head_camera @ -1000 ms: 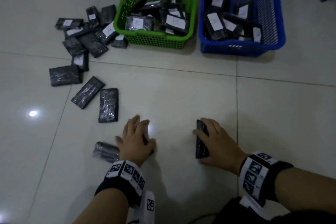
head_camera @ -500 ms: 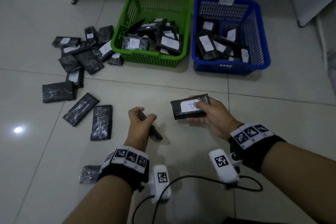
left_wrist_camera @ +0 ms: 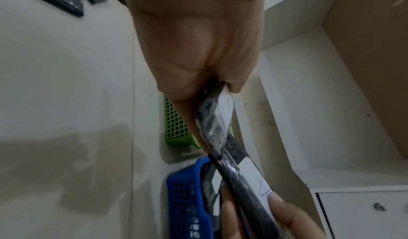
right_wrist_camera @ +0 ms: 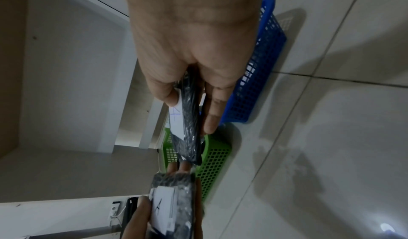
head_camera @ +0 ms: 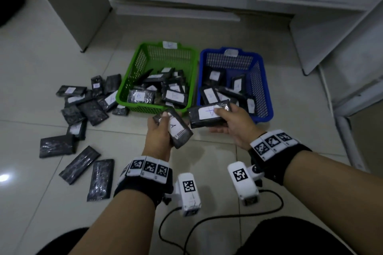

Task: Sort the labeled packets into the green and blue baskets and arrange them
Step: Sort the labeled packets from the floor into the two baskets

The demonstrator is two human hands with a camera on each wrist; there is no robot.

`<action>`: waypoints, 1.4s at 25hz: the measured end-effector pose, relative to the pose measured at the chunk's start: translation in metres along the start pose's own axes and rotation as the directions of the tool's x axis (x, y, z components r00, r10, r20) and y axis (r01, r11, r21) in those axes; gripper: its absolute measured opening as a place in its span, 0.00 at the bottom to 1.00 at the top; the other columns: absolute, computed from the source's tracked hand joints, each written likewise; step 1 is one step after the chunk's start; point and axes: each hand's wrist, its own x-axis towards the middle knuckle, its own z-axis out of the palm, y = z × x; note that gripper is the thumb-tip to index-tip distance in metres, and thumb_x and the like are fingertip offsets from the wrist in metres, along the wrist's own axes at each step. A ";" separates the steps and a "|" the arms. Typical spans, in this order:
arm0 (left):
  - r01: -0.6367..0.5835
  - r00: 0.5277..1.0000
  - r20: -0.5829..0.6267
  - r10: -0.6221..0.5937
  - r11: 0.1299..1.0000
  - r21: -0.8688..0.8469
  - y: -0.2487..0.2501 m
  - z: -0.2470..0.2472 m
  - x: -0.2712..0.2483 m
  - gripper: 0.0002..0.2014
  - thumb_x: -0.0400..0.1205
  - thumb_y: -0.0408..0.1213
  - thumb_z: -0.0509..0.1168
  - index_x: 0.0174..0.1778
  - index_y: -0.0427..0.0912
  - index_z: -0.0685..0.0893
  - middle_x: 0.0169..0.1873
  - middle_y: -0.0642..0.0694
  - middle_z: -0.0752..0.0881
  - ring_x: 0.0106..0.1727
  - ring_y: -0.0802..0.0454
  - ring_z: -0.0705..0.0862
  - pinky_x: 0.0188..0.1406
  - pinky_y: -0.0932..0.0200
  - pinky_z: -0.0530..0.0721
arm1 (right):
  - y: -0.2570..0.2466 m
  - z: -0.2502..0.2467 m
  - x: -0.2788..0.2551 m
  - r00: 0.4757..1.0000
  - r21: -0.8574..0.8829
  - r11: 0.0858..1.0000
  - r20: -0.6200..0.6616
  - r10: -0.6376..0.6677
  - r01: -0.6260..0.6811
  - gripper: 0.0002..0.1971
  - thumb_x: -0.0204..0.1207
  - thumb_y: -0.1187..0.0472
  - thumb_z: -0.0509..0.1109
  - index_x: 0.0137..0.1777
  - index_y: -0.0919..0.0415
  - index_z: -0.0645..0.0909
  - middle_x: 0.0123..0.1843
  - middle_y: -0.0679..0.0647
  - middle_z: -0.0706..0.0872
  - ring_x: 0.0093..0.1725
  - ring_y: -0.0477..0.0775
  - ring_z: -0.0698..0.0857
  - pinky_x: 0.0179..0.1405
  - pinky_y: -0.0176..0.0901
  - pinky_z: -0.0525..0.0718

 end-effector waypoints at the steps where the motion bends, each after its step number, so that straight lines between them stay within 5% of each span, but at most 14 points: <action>1: -0.003 1.000 -0.021 0.003 1.000 0.012 0.007 0.006 0.001 0.15 0.85 0.38 0.61 0.65 0.36 0.70 0.55 0.33 0.85 0.50 0.39 0.87 0.48 0.41 0.87 | -0.007 -0.002 0.003 1.000 -0.016 1.000 -0.026 -0.003 0.003 0.12 0.80 0.64 0.66 0.62 0.64 0.77 0.51 0.63 0.87 0.38 0.60 0.88 0.31 0.49 0.89; 3: -0.006 1.000 -0.030 0.006 1.000 0.024 0.023 0.016 0.006 0.16 0.82 0.28 0.62 0.66 0.36 0.71 0.58 0.32 0.83 0.51 0.38 0.86 0.49 0.39 0.87 | -0.024 -0.008 0.014 0.997 -0.046 0.999 -0.072 -0.005 0.002 0.12 0.81 0.61 0.65 0.63 0.63 0.77 0.45 0.60 0.87 0.29 0.56 0.86 0.19 0.41 0.83; 6: -0.051 0.999 -0.008 0.052 0.992 0.112 0.043 0.023 0.011 0.24 0.79 0.19 0.60 0.70 0.39 0.71 0.57 0.33 0.84 0.53 0.35 0.85 0.55 0.32 0.83 | -0.036 -0.015 0.027 0.985 0.001 1.000 -0.172 0.027 -0.027 0.14 0.82 0.60 0.62 0.64 0.65 0.76 0.41 0.58 0.86 0.26 0.55 0.81 0.15 0.36 0.76; 8: -0.073 0.997 -0.015 0.077 0.980 0.184 0.052 0.034 0.016 0.25 0.79 0.20 0.62 0.70 0.42 0.72 0.55 0.35 0.85 0.51 0.38 0.86 0.52 0.37 0.86 | -0.043 -0.017 0.037 0.980 0.076 0.996 -0.188 0.058 -0.045 0.14 0.82 0.63 0.60 0.65 0.68 0.75 0.41 0.60 0.86 0.28 0.57 0.82 0.18 0.40 0.80; 11: -0.048 0.998 -0.036 0.060 0.960 0.275 0.053 0.062 0.046 0.23 0.79 0.24 0.64 0.68 0.46 0.72 0.46 0.42 0.86 0.40 0.48 0.86 0.34 0.52 0.88 | -0.048 -0.022 0.063 0.974 0.143 0.989 -0.217 0.064 -0.033 0.12 0.81 0.68 0.60 0.63 0.68 0.75 0.44 0.65 0.87 0.32 0.60 0.85 0.26 0.44 0.85; 16: 0.015 1.000 0.020 -0.024 0.924 0.382 0.043 0.107 0.090 0.21 0.78 0.20 0.61 0.64 0.40 0.69 0.41 0.44 0.81 0.34 0.50 0.82 0.30 0.59 0.83 | -0.043 -0.040 0.110 0.899 0.124 0.989 -0.418 0.129 -0.084 0.05 0.78 0.67 0.66 0.52 0.65 0.81 0.45 0.66 0.86 0.30 0.56 0.82 0.22 0.42 0.81; 19: 0.006 0.998 0.056 -0.038 0.868 0.496 0.040 0.117 0.112 0.18 0.71 0.28 0.66 0.54 0.50 0.76 0.45 0.40 0.86 0.43 0.42 0.86 0.47 0.44 0.87 | -0.047 -0.045 0.134 0.878 0.112 0.985 -0.449 0.166 -0.129 0.05 0.74 0.68 0.67 0.40 0.66 0.84 0.43 0.69 0.87 0.31 0.59 0.82 0.32 0.51 0.82; 22: -0.023 0.994 0.099 -0.051 0.777 0.630 0.038 0.122 0.127 0.14 0.76 0.30 0.65 0.47 0.57 0.83 0.49 0.44 0.88 0.48 0.47 0.87 0.53 0.45 0.87 | -0.049 -0.042 0.157 0.857 0.135 0.979 -0.474 0.200 -0.154 0.11 0.73 0.69 0.69 0.54 0.68 0.79 0.46 0.67 0.87 0.35 0.61 0.85 0.32 0.54 0.85; 27: -0.033 0.998 0.055 -0.001 0.796 0.605 0.023 0.144 0.161 0.16 0.80 0.28 0.64 0.60 0.51 0.84 0.53 0.50 0.87 0.52 0.54 0.86 0.57 0.56 0.84 | -0.043 -0.042 0.208 0.890 -0.002 0.991 -0.440 0.119 -0.134 0.10 0.74 0.74 0.70 0.52 0.66 0.75 0.51 0.69 0.83 0.33 0.58 0.83 0.38 0.51 0.86; 30: -0.099 0.993 0.117 0.024 0.714 0.693 0.012 0.154 0.172 0.19 0.81 0.27 0.63 0.68 0.42 0.80 0.61 0.50 0.80 0.59 0.57 0.79 0.59 0.68 0.76 | -0.034 -0.050 0.222 0.928 -0.126 0.983 -0.364 0.078 -0.132 0.09 0.75 0.74 0.68 0.54 0.66 0.79 0.51 0.66 0.84 0.36 0.56 0.85 0.39 0.46 0.86; 32: -0.173 0.983 0.171 0.064 0.623 0.763 0.008 0.157 0.176 0.19 0.81 0.27 0.63 0.70 0.38 0.79 0.67 0.44 0.74 0.65 0.54 0.75 0.59 0.78 0.67 | -0.024 -0.053 0.229 0.953 -0.236 0.963 -0.296 0.056 -0.129 0.13 0.76 0.74 0.67 0.60 0.65 0.82 0.58 0.63 0.85 0.47 0.58 0.87 0.49 0.51 0.87; 35: -0.186 0.982 0.178 0.067 0.543 0.819 0.005 0.150 0.175 0.18 0.83 0.30 0.61 0.69 0.41 0.81 0.66 0.43 0.75 0.66 0.49 0.76 0.59 0.76 0.66 | -0.020 -0.055 0.227 0.969 -0.435 0.891 -0.246 0.027 -0.135 0.17 0.76 0.71 0.66 0.64 0.61 0.82 0.61 0.63 0.87 0.54 0.61 0.87 0.60 0.58 0.85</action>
